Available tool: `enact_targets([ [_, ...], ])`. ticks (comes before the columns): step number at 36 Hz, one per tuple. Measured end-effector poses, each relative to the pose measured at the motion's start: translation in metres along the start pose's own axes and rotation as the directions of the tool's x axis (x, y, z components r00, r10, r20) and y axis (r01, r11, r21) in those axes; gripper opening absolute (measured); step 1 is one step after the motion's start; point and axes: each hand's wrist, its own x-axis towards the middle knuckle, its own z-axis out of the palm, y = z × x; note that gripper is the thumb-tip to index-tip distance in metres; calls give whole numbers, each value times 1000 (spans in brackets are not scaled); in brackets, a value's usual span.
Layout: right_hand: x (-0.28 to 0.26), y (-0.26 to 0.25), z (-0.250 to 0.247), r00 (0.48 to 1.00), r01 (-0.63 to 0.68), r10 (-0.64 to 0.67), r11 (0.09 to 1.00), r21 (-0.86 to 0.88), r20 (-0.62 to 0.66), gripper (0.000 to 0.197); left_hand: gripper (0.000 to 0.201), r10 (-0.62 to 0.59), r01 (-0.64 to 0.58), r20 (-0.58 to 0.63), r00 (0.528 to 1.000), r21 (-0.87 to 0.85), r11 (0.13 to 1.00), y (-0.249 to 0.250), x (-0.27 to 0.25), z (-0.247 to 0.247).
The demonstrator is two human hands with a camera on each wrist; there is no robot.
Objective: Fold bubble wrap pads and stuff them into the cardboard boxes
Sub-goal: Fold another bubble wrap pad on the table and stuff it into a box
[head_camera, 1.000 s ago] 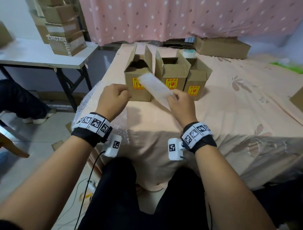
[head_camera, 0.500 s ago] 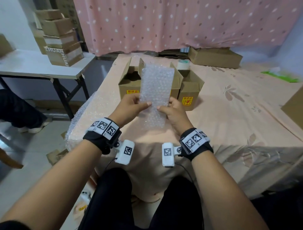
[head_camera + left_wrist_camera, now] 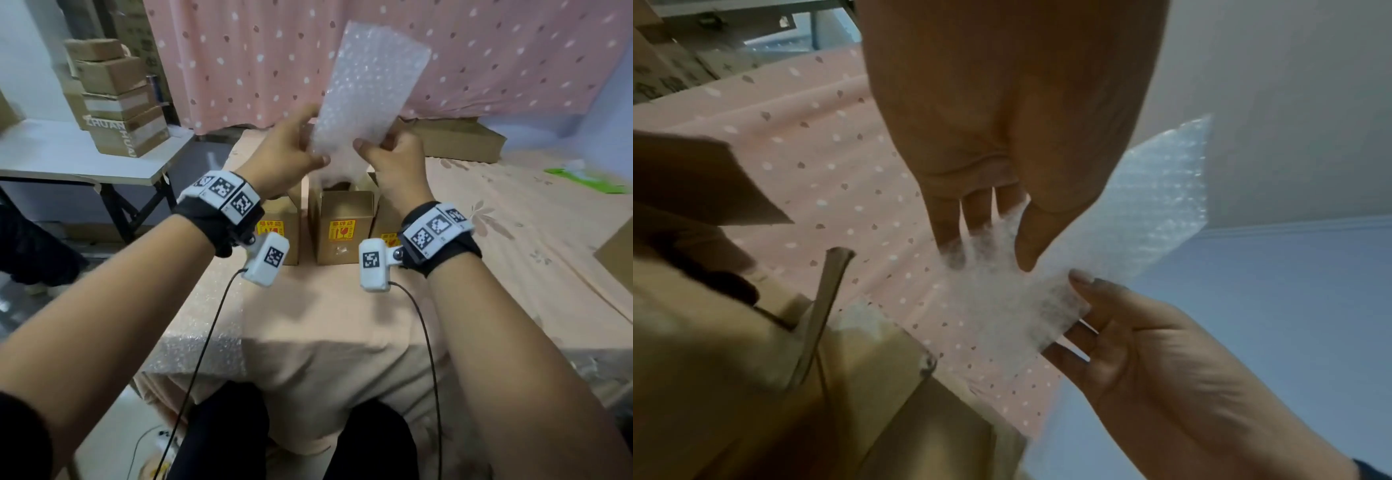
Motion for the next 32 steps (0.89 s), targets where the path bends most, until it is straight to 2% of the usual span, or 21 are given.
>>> enact_targets([
  [5,30,7,1,1000,-8,9,994,-110,3,29,29,-52,55,-27,998,144,988,-13,42,-3],
  [10,40,26,4,999,-41,46,951,-306,10,20,24,-156,157,-15,988,136,978,-36,60,11],
  [13,40,37,2,993,-105,119,921,-374,15,28,32,-168,164,52,984,76,984,-48,59,21],
  [15,40,42,0,991,-116,135,906,-408,19,29,35,-167,160,62,984,104,982,-50,59,25],
  [18,41,45,-3,992,-73,114,883,-465,61,27,42,-158,135,111,981,194,972,-51,58,26],
  [21,43,43,-5,986,-33,121,821,-569,118,21,66,-200,132,214,956,295,946,-43,55,26],
  [23,45,44,-6,980,-5,129,778,-629,152,19,85,-232,98,262,937,440,893,-37,52,26],
  [25,46,44,-7,971,30,142,728,-685,195,14,91,-308,117,287,907,531,840,-36,48,25],
  [27,43,42,-7,957,58,173,674,-737,234,11,78,-383,210,315,869,465,860,-40,44,23],
  [29,40,39,-4,946,51,213,646,-762,244,12,64,-384,257,304,872,383,887,-42,39,22],
  [32,34,33,-1,936,34,248,641,-767,249,14,56,-374,287,298,879,297,911,-38,33,19],
])
